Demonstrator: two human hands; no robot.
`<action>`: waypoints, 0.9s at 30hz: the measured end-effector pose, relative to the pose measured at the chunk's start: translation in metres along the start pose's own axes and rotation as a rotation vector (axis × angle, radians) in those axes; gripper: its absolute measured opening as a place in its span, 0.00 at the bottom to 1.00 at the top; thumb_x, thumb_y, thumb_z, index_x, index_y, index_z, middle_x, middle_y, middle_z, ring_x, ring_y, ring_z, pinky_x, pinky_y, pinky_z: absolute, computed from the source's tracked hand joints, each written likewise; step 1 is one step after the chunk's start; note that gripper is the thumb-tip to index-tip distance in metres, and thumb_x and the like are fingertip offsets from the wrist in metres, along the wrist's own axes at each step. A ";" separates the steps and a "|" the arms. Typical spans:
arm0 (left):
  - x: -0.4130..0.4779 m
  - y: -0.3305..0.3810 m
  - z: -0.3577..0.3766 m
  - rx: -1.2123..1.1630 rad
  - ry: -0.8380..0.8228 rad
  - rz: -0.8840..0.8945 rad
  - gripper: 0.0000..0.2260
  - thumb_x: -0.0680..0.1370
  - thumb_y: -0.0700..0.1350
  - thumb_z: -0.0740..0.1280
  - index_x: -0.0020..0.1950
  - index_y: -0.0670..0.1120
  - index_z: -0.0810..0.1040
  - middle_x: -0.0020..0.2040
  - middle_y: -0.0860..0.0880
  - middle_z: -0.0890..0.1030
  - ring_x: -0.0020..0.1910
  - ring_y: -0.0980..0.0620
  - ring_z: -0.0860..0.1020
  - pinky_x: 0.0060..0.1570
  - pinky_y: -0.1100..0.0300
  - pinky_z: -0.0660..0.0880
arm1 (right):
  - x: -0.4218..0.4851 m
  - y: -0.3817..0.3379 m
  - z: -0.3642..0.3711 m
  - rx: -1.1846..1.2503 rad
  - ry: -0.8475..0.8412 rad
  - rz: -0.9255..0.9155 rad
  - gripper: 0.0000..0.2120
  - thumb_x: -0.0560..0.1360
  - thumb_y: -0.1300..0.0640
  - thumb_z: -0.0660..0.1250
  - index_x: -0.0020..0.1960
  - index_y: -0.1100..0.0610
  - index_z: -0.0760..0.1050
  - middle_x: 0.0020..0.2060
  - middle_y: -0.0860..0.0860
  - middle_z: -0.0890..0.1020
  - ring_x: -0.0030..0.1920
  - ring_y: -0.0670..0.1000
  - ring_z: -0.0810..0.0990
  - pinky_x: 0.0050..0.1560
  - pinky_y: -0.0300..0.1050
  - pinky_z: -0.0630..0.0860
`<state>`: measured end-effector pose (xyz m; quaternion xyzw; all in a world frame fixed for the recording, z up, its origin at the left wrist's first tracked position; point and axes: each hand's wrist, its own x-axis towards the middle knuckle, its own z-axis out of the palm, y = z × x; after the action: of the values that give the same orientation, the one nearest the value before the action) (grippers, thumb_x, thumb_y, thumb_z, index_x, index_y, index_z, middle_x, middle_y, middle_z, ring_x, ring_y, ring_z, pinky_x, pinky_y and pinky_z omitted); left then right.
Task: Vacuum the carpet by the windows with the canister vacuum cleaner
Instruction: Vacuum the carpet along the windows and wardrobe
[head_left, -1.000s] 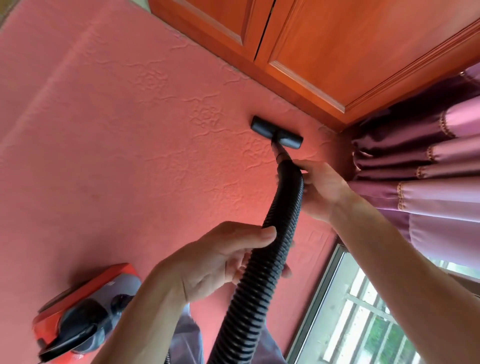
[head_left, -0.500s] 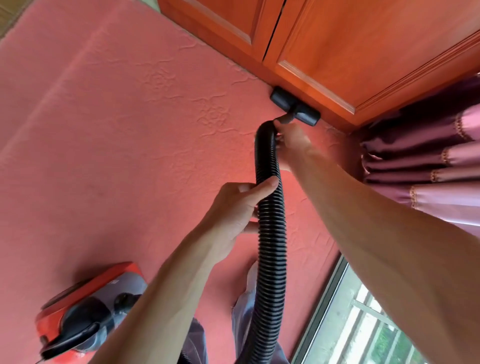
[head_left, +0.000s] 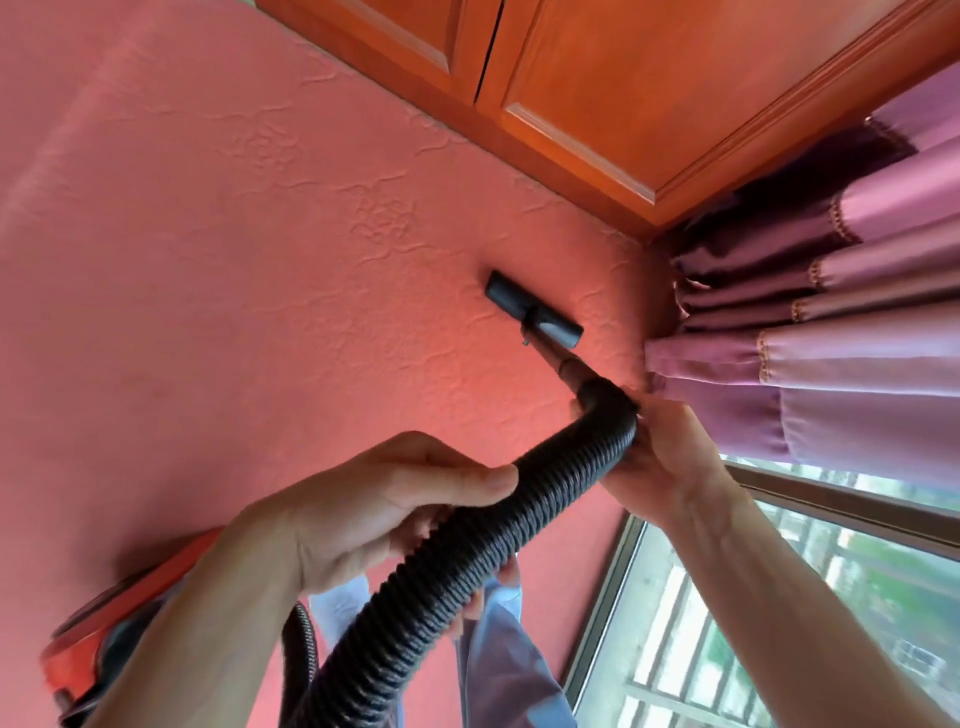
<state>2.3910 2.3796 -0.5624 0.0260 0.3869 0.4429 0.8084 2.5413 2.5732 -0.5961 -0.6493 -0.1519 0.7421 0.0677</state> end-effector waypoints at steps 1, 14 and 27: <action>0.002 0.000 0.002 0.016 -0.006 -0.007 0.18 0.74 0.52 0.73 0.51 0.36 0.83 0.43 0.33 0.84 0.32 0.43 0.82 0.33 0.55 0.80 | -0.001 0.000 -0.004 0.021 0.006 0.000 0.14 0.80 0.58 0.57 0.44 0.65 0.76 0.31 0.57 0.79 0.33 0.52 0.78 0.36 0.43 0.76; 0.106 0.009 0.053 0.014 0.556 0.185 0.17 0.78 0.51 0.70 0.52 0.36 0.83 0.46 0.36 0.86 0.39 0.42 0.83 0.42 0.44 0.83 | 0.132 -0.082 0.015 -0.129 0.129 -0.190 0.10 0.80 0.55 0.61 0.56 0.61 0.72 0.38 0.55 0.76 0.33 0.53 0.77 0.25 0.38 0.74; 0.069 -0.059 0.072 0.256 0.278 -0.151 0.18 0.79 0.51 0.67 0.52 0.34 0.83 0.48 0.33 0.84 0.33 0.44 0.80 0.34 0.53 0.79 | 0.084 0.029 -0.133 -0.097 0.235 -0.017 0.11 0.81 0.59 0.57 0.47 0.61 0.76 0.35 0.55 0.78 0.33 0.52 0.76 0.35 0.44 0.74</action>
<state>2.5000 2.4162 -0.5763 0.0381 0.5487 0.3275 0.7683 2.6623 2.5897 -0.6993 -0.7330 -0.1842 0.6520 0.0598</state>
